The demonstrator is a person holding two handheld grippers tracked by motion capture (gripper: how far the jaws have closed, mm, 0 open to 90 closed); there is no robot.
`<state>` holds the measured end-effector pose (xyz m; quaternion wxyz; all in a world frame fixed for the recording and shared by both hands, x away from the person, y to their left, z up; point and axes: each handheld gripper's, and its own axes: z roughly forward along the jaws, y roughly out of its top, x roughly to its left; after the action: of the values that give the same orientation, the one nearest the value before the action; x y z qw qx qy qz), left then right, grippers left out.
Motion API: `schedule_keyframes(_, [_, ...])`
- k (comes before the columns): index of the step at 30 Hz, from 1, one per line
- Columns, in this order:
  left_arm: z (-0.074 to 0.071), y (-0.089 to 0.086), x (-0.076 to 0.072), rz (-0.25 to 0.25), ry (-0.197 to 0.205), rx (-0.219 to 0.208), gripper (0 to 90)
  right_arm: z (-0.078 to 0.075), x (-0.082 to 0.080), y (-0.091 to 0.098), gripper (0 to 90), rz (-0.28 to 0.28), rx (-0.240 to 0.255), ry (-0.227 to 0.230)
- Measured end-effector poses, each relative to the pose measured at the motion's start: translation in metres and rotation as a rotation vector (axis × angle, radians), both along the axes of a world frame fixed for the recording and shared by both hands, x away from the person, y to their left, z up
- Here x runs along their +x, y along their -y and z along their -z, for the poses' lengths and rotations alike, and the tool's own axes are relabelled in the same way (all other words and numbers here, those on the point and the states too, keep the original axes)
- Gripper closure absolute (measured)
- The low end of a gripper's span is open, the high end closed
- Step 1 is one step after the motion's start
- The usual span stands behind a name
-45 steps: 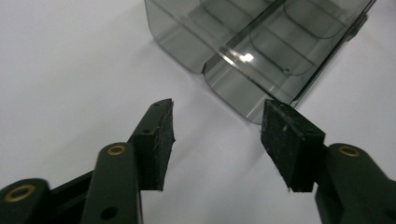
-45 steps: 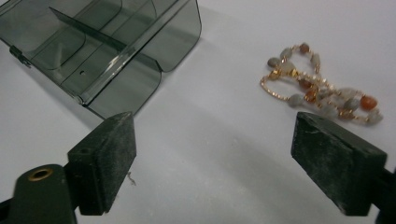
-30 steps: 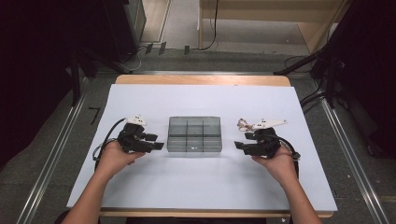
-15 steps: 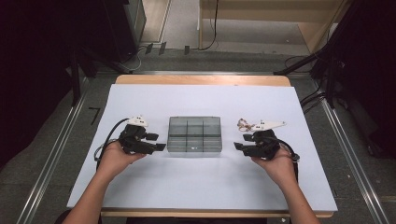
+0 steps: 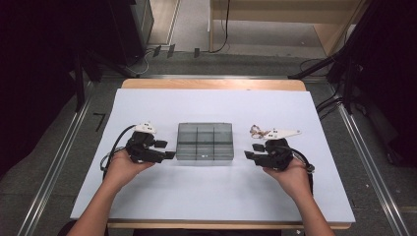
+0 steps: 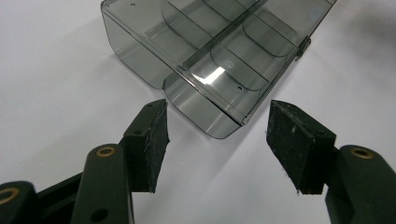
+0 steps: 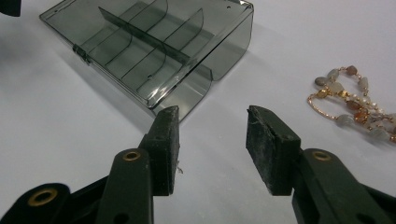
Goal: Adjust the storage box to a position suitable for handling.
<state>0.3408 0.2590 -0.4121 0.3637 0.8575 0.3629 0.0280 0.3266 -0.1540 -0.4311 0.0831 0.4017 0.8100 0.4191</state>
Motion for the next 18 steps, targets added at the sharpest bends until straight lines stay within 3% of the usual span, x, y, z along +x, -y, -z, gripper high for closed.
schedule_keyframes(4, [0.001, 0.000, 0.000, -0.003, -0.004, 0.001, 38.6, -0.001, -0.002, -0.001, 56.6, 0.002, -0.001, -0.010])
schedule_keyframes(7, [0.002, 0.002, -0.002, -0.002, -0.005, 0.007, 37.7, -0.004, -0.005, -0.002, 55.3, -0.007, -0.024, 0.003])
schedule_keyframes(18, [0.008, 0.016, -0.009, 0.015, -0.010, 0.012, 34.2, -0.003, -0.011, -0.012, 52.7, -0.012, -0.027, 0.030])
